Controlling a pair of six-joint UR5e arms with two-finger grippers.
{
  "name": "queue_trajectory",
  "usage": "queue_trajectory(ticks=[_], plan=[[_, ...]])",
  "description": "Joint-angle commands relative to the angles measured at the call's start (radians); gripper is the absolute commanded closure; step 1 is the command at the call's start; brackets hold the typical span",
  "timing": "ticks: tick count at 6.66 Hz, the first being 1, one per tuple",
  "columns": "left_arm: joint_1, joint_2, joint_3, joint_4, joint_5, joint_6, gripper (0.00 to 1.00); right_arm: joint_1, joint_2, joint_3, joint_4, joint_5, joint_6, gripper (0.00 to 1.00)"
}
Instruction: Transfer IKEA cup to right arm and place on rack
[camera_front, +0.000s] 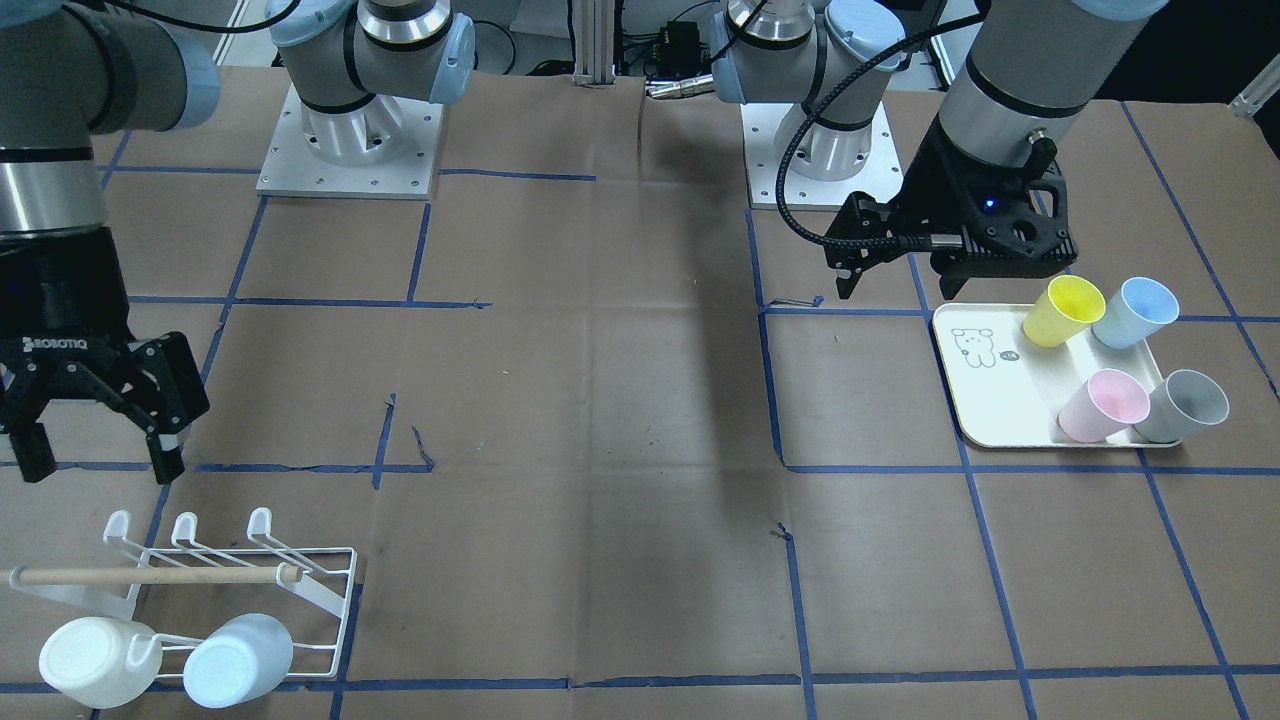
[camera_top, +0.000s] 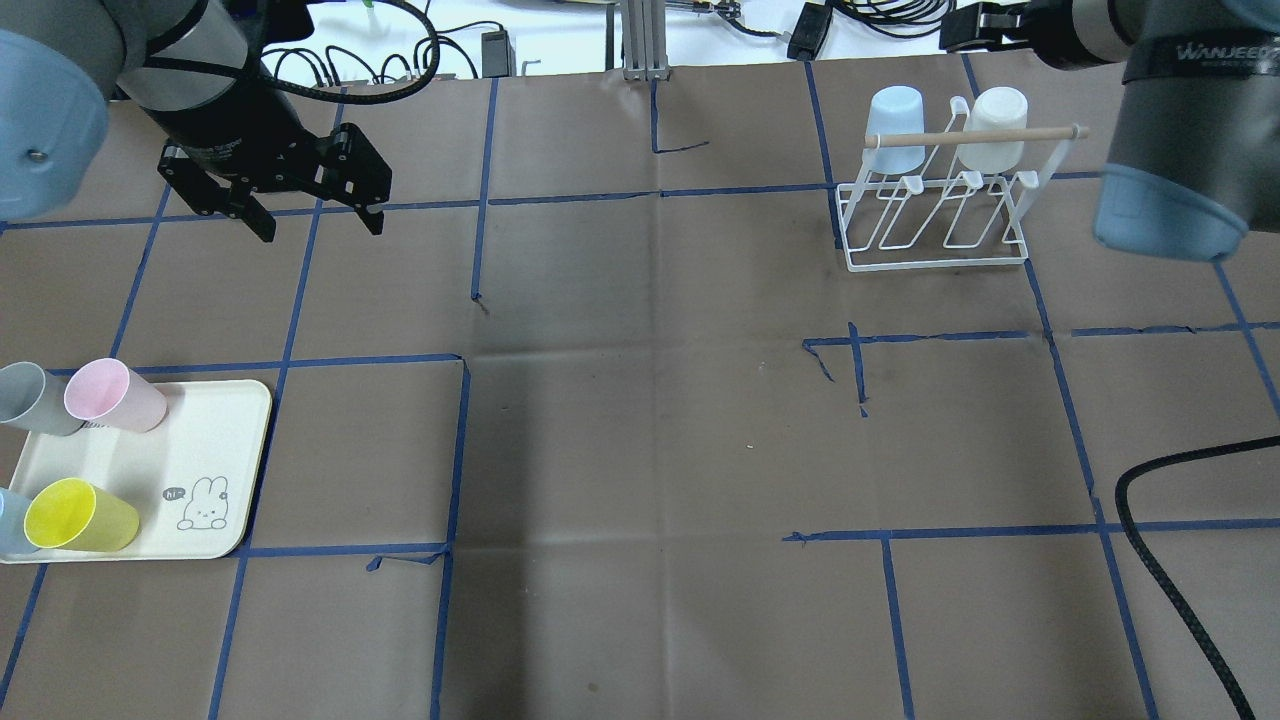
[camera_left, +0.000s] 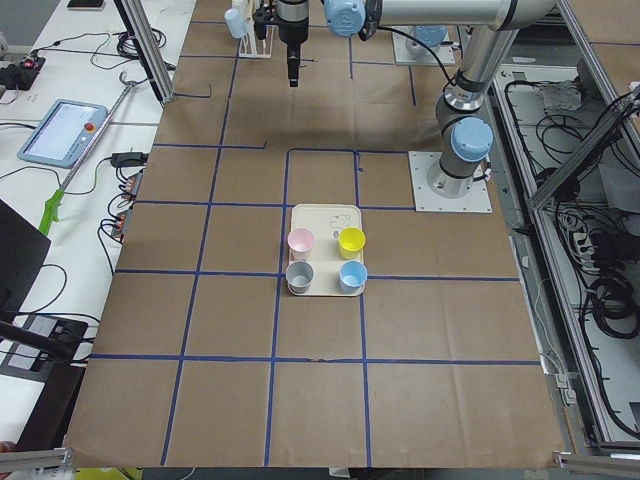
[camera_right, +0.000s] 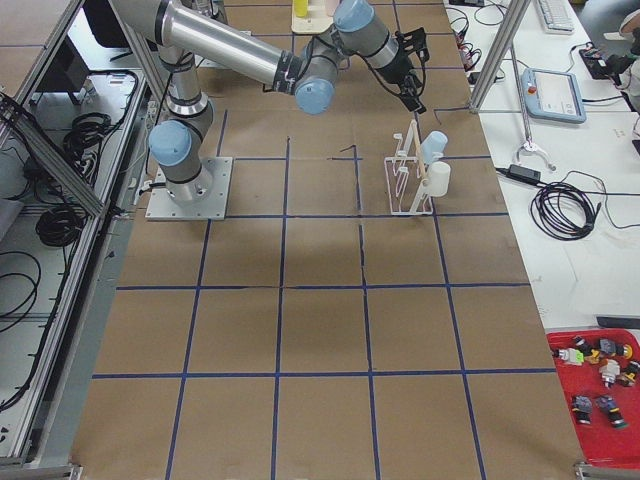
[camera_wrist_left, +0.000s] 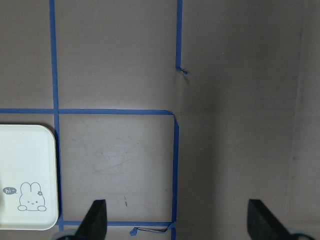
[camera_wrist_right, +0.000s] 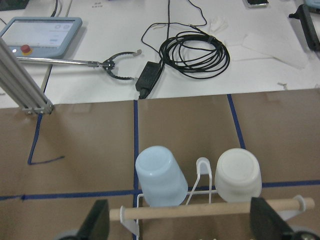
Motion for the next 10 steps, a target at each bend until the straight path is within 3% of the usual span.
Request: queue_trajectory(ticks=[1, 4, 5, 8, 10], plan=[[0.000, -0.001, -0.001, 0.001, 0.000, 0.000, 0.00, 0.067, -0.074, -0.017, 0.319, -0.023, 0.009, 0.00], [0.000, 0.001, 0.004, 0.000, 0.000, 0.000, 0.00, 0.119, -0.135, -0.099, 0.794, -0.023, 0.059, 0.00], [0.000, -0.001, 0.004, 0.001, 0.000, 0.000, 0.00, 0.141, -0.148, -0.116, 0.897, -0.023, 0.057, 0.00], [0.000, -0.004, 0.008, 0.001, 0.000, 0.000, 0.00, 0.153, -0.203, -0.144, 1.034, -0.025, 0.042, 0.00], [0.000, -0.004, 0.005, 0.001, 0.000, 0.000, 0.00, 0.166, -0.238, -0.136, 1.067, -0.101, 0.052, 0.00]])
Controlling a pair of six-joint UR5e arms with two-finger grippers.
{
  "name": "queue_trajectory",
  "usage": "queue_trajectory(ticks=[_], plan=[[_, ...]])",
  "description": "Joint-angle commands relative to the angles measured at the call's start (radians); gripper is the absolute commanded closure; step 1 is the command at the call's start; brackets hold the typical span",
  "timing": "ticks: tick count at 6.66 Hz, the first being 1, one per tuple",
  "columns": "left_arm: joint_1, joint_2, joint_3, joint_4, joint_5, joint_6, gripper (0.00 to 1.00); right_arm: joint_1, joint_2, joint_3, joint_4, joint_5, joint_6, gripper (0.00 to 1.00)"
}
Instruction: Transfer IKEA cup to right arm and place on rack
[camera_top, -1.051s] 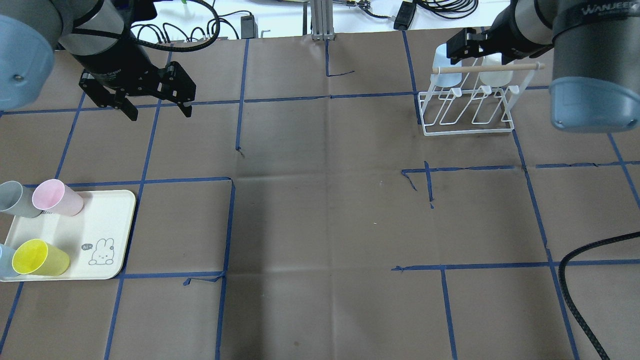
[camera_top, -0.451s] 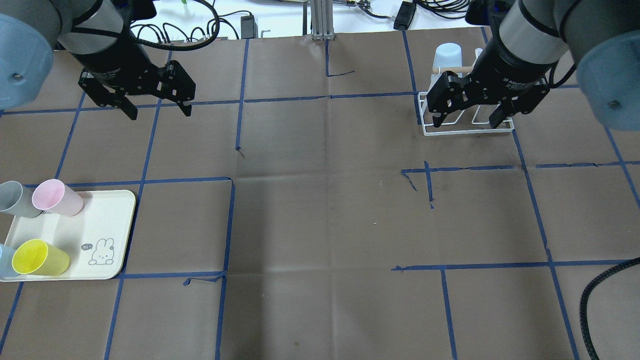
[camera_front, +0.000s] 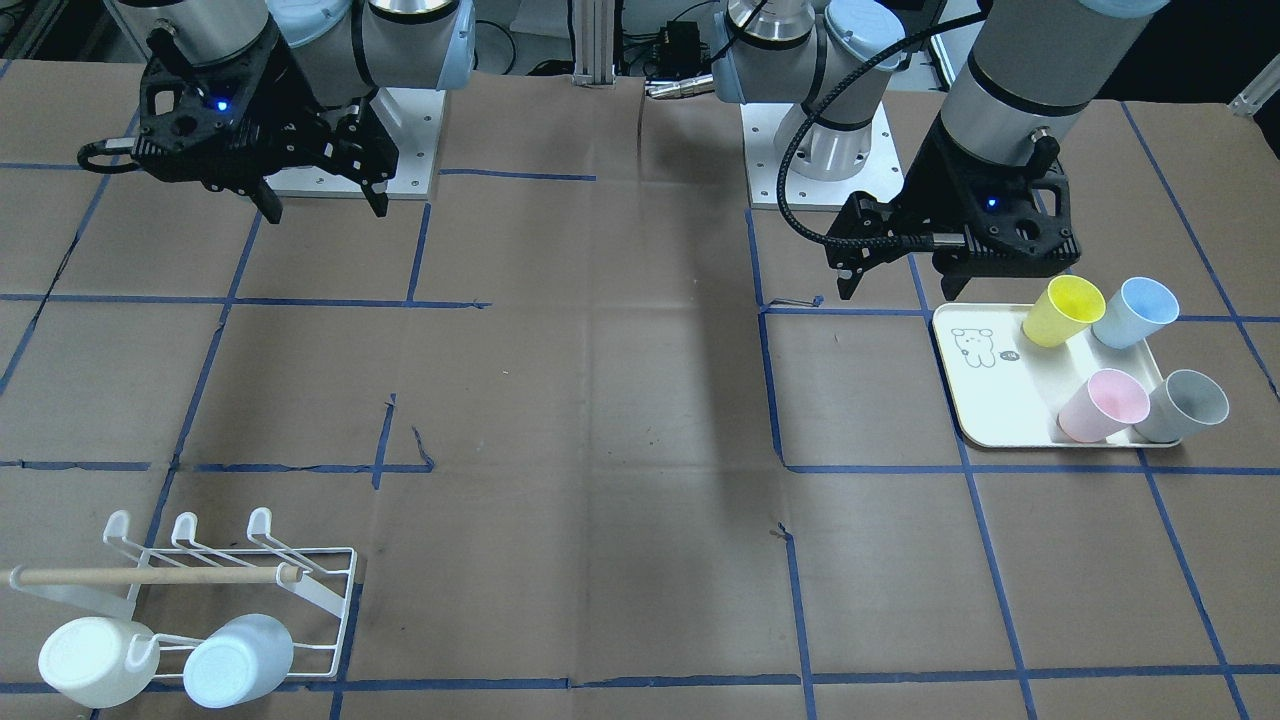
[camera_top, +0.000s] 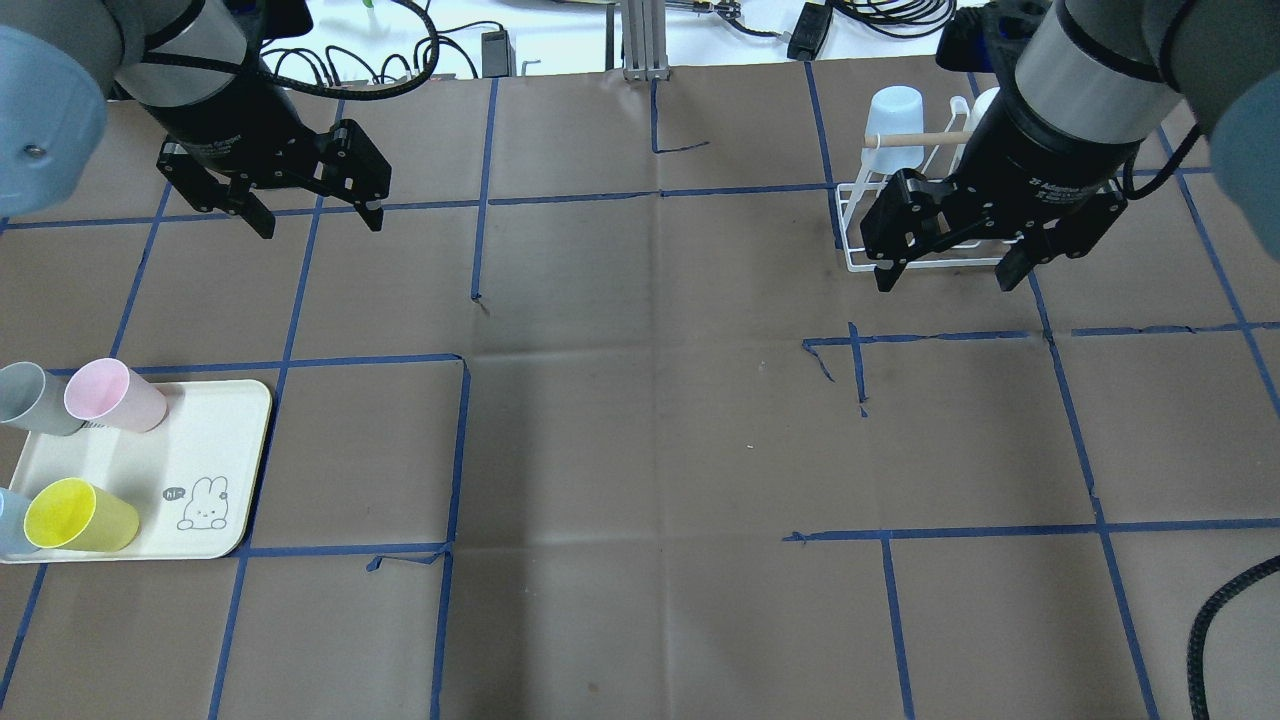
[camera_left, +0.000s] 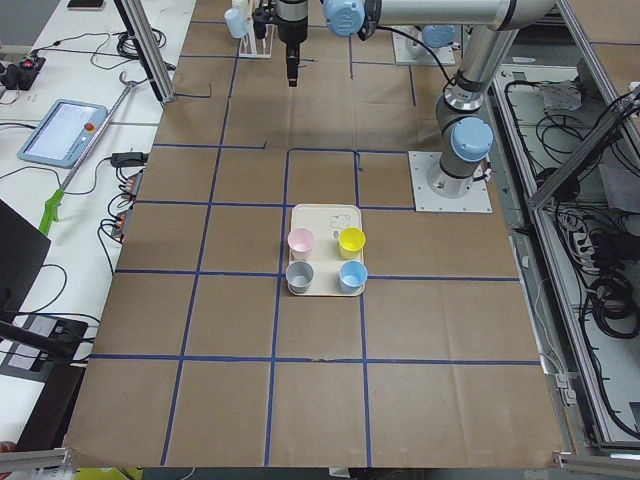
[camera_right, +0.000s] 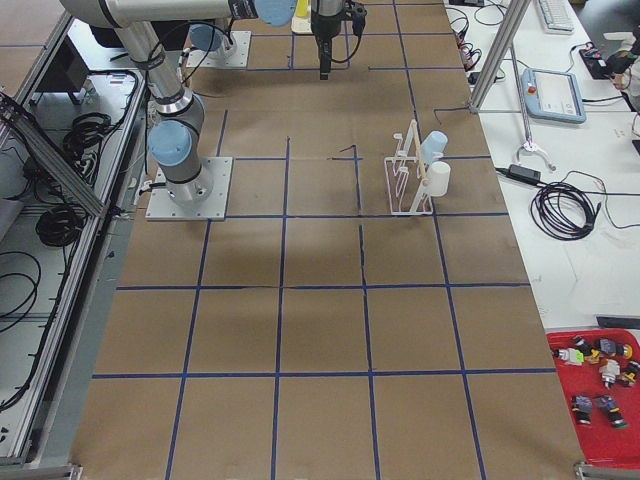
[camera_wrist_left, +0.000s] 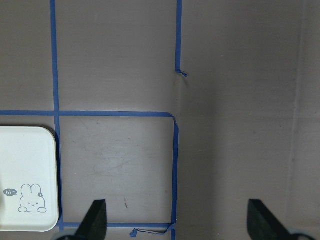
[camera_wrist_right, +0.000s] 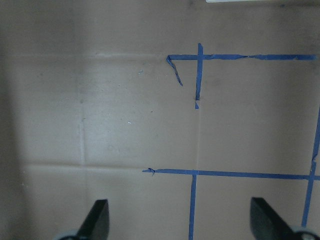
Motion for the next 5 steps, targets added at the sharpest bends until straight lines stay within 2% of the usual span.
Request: queue_trajectory(ticks=[1, 5], plan=[[0.000, 0.001, -0.002, 0.001, 0.002, 0.000, 0.00, 0.031, -0.021, 0.007, 0.018, -0.055, 0.022, 0.00], [0.000, -0.001, 0.001, 0.001, 0.000, 0.000, 0.00, 0.113, 0.026, 0.012, 0.002, -0.038, 0.076, 0.00]])
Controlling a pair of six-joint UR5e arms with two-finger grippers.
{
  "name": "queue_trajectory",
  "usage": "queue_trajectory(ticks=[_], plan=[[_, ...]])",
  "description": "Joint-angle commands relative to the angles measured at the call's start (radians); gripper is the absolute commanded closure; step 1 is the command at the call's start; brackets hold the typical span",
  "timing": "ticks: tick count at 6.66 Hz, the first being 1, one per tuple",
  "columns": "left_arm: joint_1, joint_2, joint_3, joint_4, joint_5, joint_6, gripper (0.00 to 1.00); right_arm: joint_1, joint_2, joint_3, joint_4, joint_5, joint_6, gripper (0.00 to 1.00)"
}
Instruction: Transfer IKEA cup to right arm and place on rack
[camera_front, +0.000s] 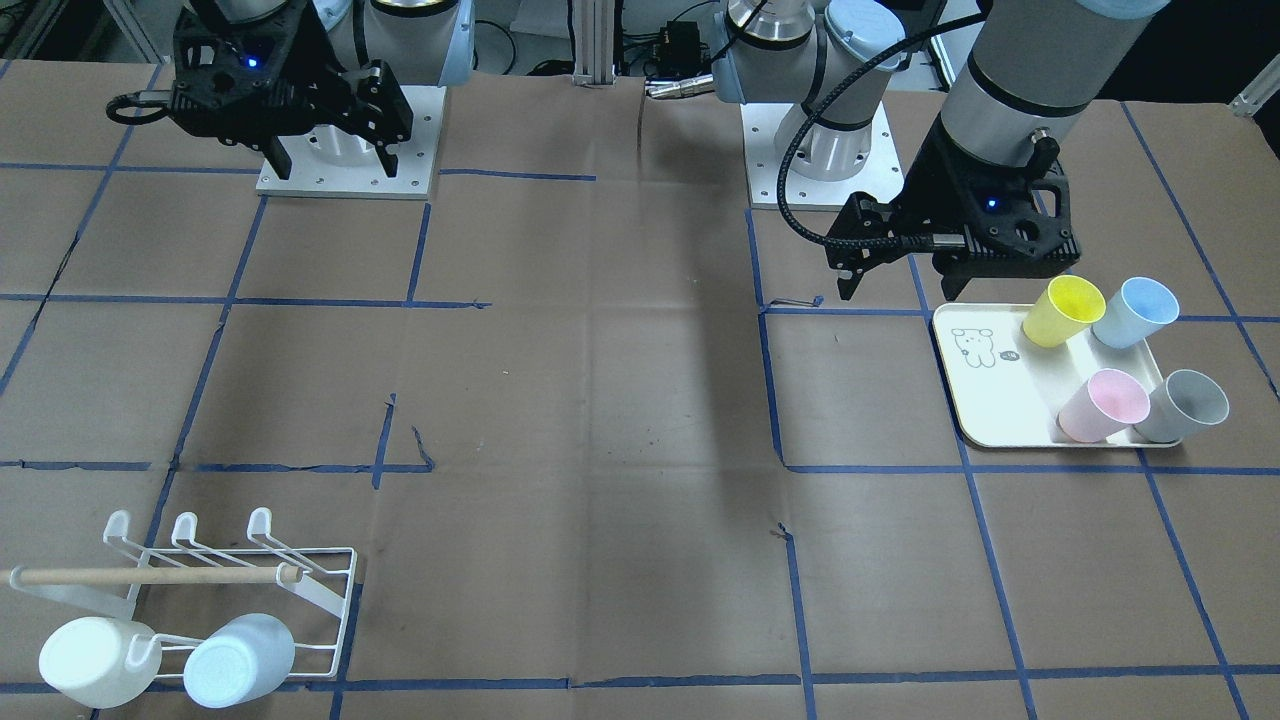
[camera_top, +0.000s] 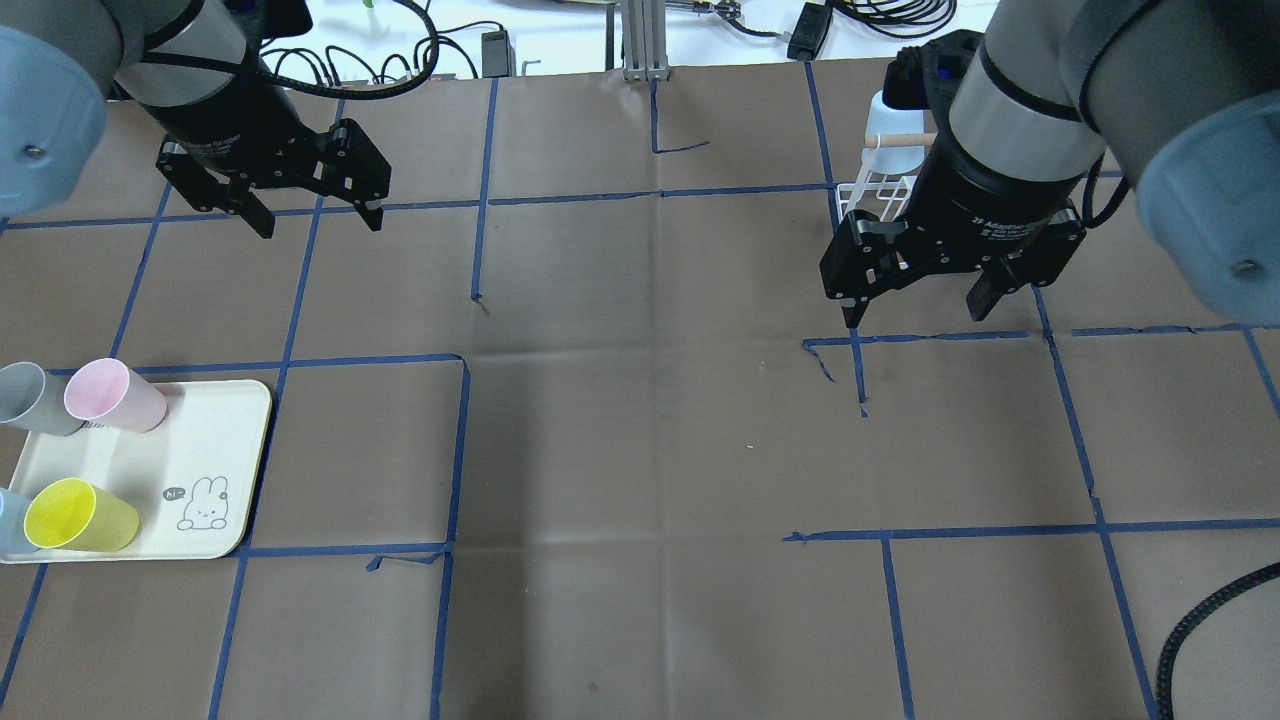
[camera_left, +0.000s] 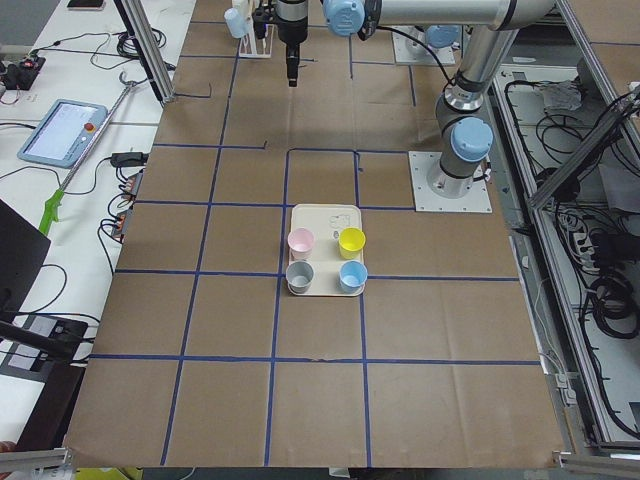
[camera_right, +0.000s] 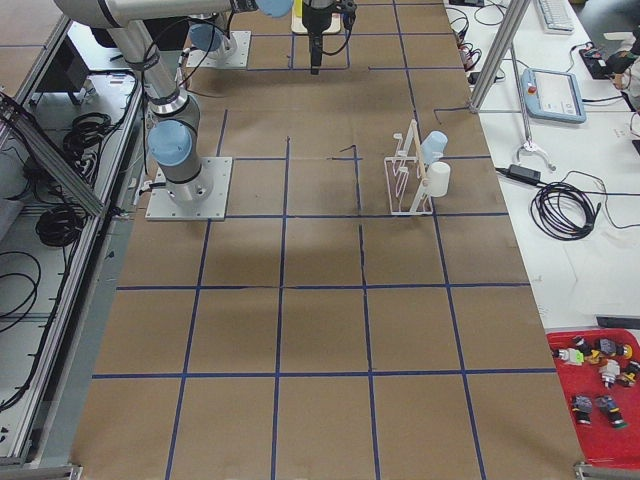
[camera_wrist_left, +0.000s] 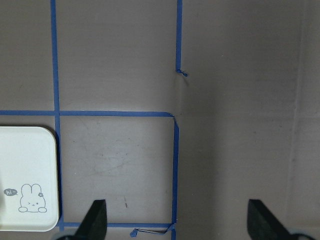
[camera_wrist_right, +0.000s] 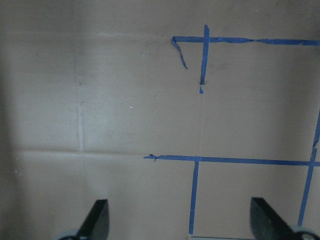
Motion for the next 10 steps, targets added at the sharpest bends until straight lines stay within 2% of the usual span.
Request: queue_trajectory(ticks=[1, 4, 10], plan=[[0.000, -0.003, -0.001, 0.000, 0.001, 0.000, 0.00, 0.011, 0.016, 0.004, -0.002, 0.000, 0.002, 0.00], [0.000, 0.000, 0.000, 0.000, 0.001, 0.000, 0.00, 0.010, 0.019, 0.004, -0.064, -0.010, -0.001, 0.00], [0.000, -0.001, -0.005, 0.005, -0.002, 0.000, 0.00, 0.010, 0.024, 0.004, -0.064, -0.009, -0.006, 0.00]])
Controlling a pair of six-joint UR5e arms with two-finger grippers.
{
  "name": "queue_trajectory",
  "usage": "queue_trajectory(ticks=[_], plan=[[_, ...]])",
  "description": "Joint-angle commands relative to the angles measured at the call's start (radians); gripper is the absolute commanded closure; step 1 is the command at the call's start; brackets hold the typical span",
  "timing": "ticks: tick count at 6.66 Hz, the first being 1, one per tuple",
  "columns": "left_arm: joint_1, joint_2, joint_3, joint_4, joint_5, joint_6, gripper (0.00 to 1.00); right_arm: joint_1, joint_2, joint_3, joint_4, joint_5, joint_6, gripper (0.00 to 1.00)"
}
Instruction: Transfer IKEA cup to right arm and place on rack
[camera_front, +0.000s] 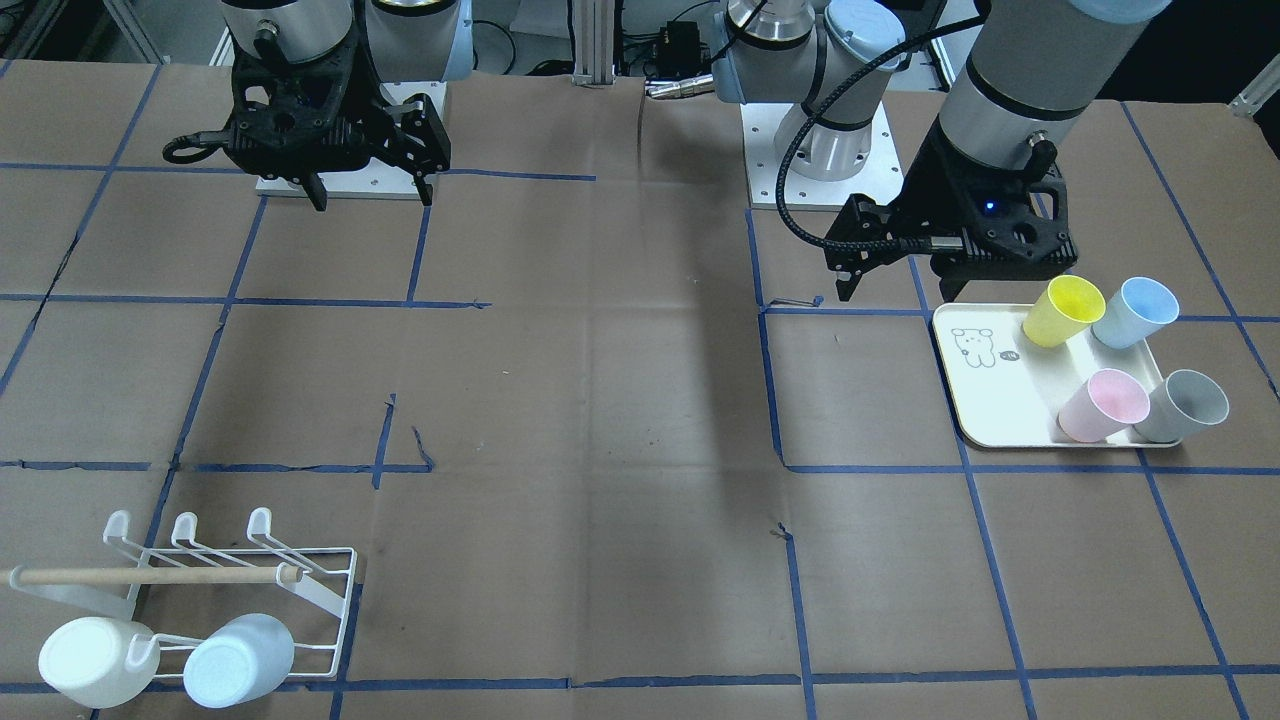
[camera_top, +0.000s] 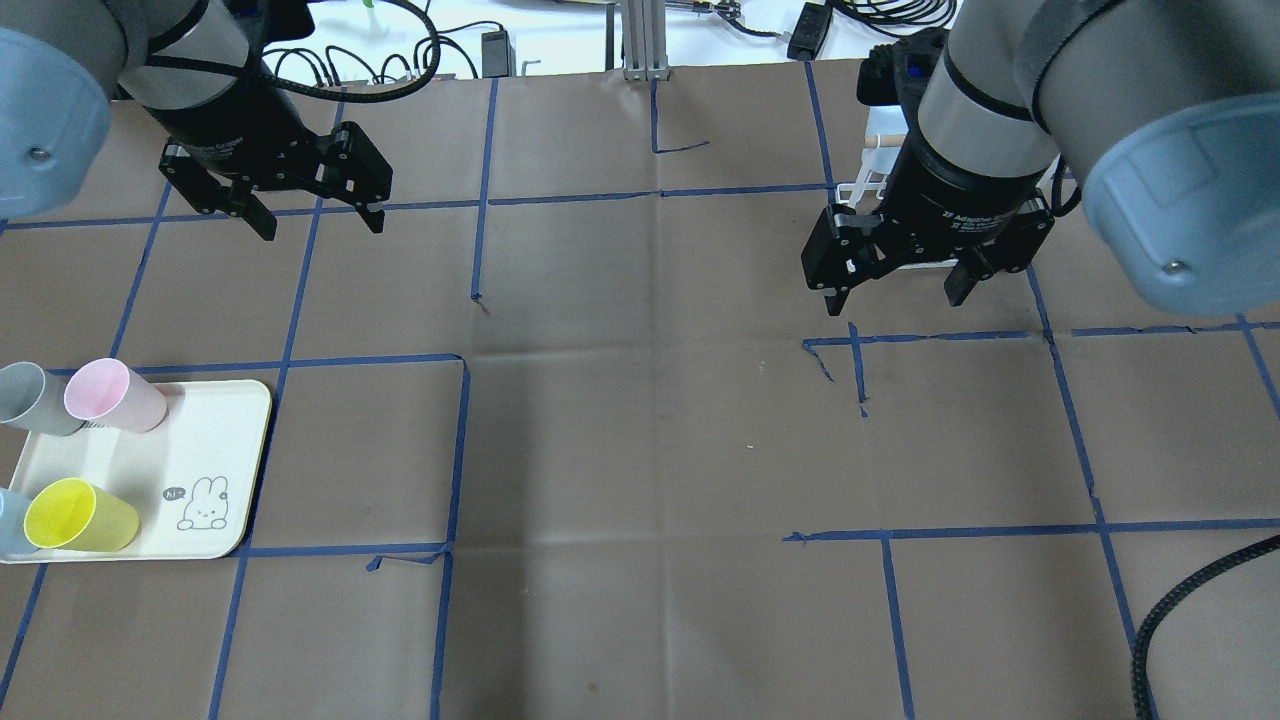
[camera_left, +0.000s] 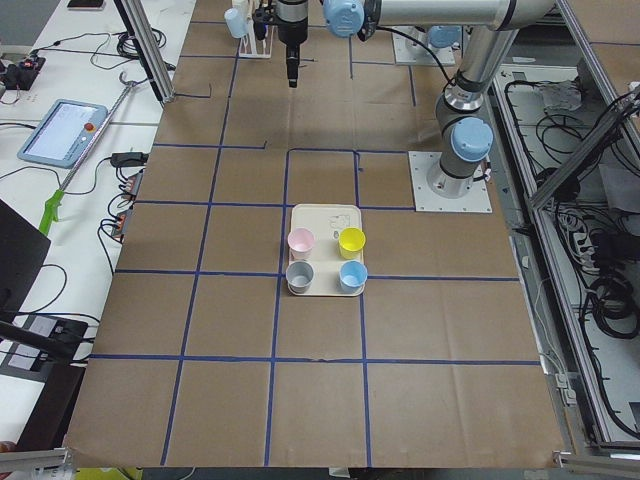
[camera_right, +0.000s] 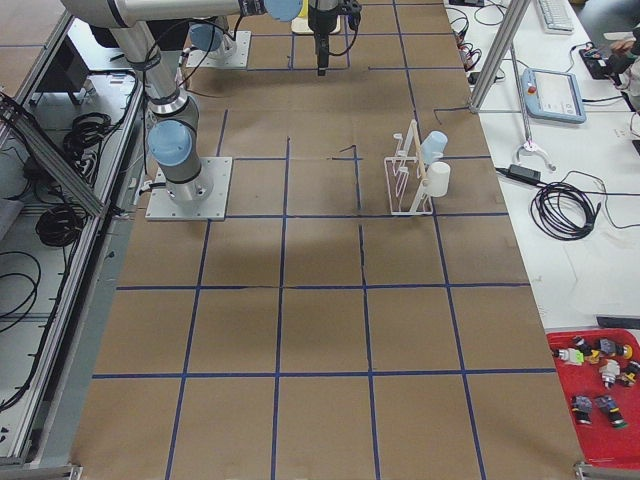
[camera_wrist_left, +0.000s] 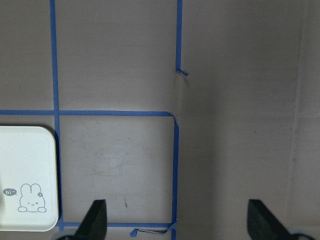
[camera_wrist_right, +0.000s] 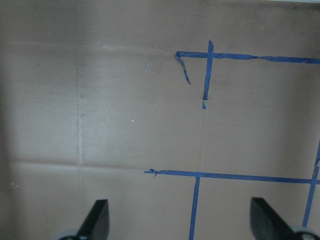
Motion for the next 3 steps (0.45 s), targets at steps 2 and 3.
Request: queue_trajectory(ticks=[2, 3], plan=[[0.000, 0.005, -0.003, 0.001, -0.002, 0.000, 0.00, 0.000, 0.000, -0.001, 0.000, 0.000, -0.002, 0.00], [0.000, 0.002, -0.003, 0.001, -0.002, 0.000, 0.00, 0.000, 0.000, -0.001, 0.000, 0.000, -0.002, 0.00]])
